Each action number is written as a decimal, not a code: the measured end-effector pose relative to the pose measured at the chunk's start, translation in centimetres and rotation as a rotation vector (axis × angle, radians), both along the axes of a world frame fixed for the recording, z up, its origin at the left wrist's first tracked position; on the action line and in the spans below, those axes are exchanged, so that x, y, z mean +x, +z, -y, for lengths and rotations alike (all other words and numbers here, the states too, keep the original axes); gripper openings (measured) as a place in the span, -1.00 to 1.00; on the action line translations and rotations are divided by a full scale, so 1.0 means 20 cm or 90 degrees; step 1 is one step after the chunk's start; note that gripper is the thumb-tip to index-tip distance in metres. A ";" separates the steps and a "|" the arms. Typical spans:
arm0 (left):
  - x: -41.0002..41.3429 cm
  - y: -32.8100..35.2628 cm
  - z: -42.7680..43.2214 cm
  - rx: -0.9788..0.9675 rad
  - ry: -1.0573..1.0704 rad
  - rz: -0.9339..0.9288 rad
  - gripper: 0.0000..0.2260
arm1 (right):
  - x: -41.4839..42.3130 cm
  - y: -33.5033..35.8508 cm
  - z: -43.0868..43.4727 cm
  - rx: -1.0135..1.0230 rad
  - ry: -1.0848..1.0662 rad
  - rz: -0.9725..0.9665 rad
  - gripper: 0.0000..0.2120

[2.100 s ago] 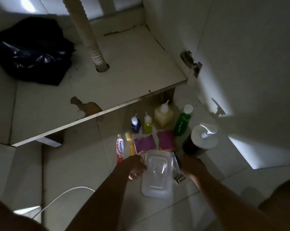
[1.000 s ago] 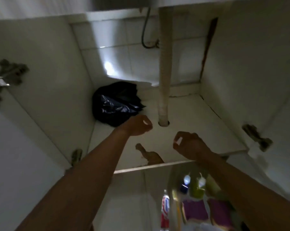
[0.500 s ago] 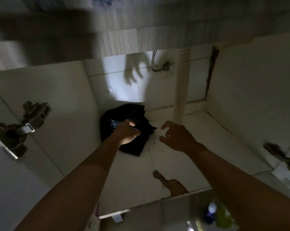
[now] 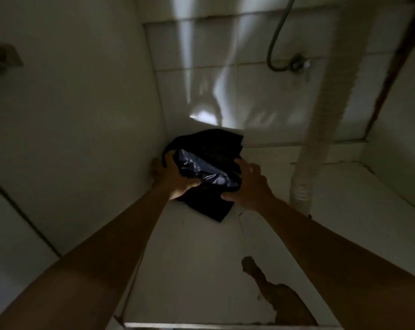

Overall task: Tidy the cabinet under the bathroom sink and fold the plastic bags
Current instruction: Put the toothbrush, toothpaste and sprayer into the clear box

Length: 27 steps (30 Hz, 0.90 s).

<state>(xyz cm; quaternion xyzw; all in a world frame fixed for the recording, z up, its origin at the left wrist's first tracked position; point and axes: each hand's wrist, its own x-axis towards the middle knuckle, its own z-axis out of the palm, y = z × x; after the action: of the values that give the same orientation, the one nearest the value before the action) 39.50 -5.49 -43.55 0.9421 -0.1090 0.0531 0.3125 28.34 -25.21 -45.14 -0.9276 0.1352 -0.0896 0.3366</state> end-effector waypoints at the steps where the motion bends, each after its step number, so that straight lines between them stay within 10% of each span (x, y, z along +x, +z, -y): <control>1: 0.05 -0.03 0.00 -0.012 0.006 -0.009 0.13 | 0.06 -0.02 0.00 0.001 -0.001 0.003 0.10; 9: 0.20 -0.13 0.06 -0.255 0.031 -0.101 0.16 | 0.34 -0.25 -0.04 0.006 0.029 -0.078 0.00; 13: 0.20 -0.19 0.04 -0.209 0.011 -0.142 -0.46 | 0.31 -0.29 -0.06 -0.045 0.034 -0.069 -0.26; 17: 0.10 -0.17 0.08 -0.039 0.005 -0.036 -0.62 | 0.28 -0.27 -0.10 -0.044 0.024 -0.054 -0.44; 27: -0.04 -0.01 0.02 -0.331 -0.022 -0.231 -0.18 | 0.02 -0.09 -0.09 0.230 0.024 0.120 -0.83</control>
<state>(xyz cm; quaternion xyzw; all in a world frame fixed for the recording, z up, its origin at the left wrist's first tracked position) 38.68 -5.89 -43.84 0.8229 -0.0501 -0.0953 0.5579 28.83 -23.39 -46.87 -0.8419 0.0999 -0.1438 0.5105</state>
